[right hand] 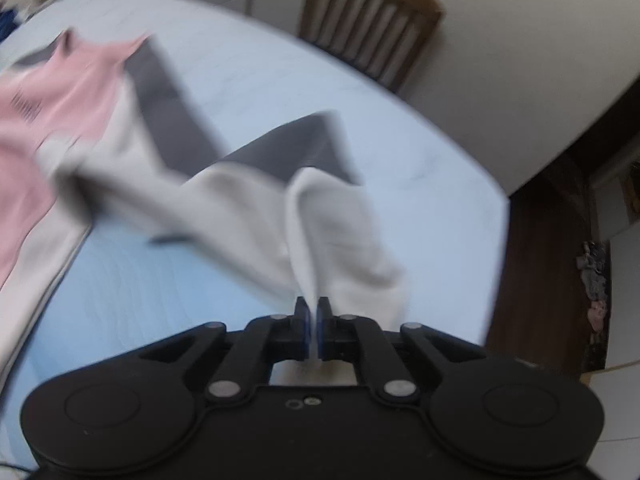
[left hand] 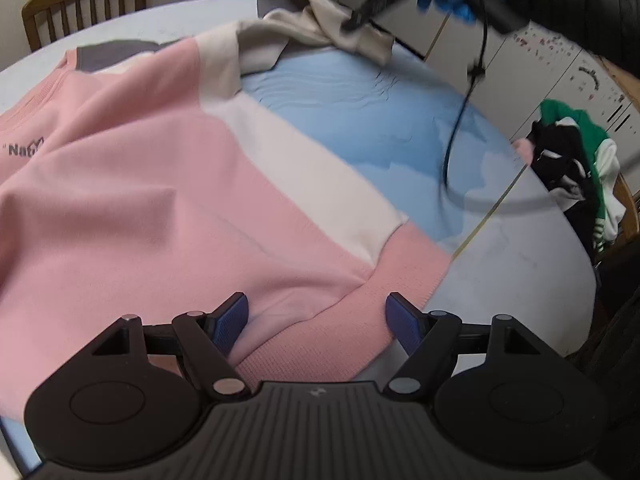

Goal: Fold clothes

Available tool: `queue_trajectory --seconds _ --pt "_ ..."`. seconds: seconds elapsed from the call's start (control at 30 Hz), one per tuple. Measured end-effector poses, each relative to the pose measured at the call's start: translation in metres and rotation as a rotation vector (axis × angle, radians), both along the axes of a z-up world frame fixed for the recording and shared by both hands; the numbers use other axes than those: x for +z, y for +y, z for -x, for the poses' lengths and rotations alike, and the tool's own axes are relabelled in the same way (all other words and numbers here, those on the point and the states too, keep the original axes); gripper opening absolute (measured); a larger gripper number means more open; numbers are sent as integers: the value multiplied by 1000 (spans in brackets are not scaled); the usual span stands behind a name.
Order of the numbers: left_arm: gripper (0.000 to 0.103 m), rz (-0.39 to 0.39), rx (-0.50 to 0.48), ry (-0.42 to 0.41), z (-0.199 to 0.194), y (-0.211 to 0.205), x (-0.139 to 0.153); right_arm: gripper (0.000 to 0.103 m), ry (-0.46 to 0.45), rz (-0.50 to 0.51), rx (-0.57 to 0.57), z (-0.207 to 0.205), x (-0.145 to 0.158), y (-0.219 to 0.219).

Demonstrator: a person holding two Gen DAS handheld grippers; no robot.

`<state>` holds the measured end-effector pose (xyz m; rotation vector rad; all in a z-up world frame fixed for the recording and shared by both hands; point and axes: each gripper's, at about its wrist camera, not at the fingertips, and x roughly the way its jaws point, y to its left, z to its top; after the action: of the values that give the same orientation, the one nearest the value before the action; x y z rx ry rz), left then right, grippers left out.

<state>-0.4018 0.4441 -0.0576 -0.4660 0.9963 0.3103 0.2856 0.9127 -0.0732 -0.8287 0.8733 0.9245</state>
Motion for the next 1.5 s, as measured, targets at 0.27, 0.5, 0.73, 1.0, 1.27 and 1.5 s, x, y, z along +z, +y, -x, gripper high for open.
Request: queue_trajectory --seconds 0.27,0.5,0.73,1.0,1.27,1.5 --pt "75 12 44 27 5 3 1 103 -77 11 -294 -105 -1 2" --pt "75 13 116 25 29 4 21 103 -78 -40 -99 -52 19 -6" --pt "79 -13 231 44 57 -4 35 103 17 -96 206 64 38 -41" --pt "81 -33 417 67 85 -32 35 103 195 -98 608 220 34 -46" --pt "82 -57 524 44 134 -60 31 103 204 -105 804 347 26 -16" --pt "86 -16 543 3 183 -41 19 103 117 -52 765 408 0 42"
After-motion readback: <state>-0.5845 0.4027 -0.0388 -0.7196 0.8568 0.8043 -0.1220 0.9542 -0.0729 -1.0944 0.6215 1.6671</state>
